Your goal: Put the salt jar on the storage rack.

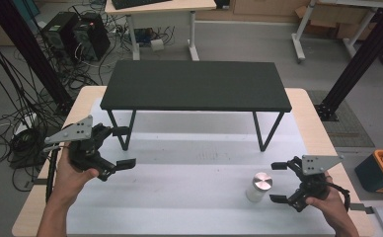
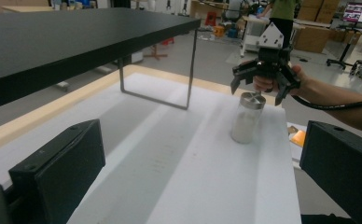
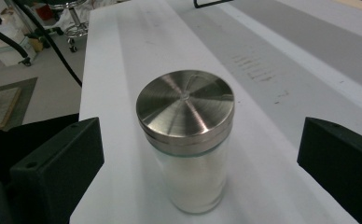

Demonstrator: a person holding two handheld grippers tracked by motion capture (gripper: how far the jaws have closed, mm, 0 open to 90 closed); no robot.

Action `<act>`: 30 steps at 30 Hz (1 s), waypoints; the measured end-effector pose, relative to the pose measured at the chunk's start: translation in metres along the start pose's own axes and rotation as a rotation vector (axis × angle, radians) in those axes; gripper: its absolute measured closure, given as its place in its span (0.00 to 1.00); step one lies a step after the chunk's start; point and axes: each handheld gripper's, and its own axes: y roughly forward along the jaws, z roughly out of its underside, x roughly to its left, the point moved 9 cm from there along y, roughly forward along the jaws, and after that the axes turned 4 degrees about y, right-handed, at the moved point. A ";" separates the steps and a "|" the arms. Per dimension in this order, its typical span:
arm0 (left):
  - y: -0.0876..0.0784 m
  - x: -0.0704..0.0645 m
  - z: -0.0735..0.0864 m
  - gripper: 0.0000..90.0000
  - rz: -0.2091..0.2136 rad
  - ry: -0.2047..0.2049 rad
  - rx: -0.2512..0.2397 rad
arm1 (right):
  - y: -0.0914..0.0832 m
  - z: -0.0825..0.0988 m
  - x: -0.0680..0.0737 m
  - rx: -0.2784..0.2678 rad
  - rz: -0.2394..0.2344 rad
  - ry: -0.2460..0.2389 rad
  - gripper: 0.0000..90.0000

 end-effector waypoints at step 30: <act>-0.001 -0.002 0.003 0.00 0.007 0.002 0.008 | 0.029 0.023 0.006 -0.025 0.029 -0.060 0.32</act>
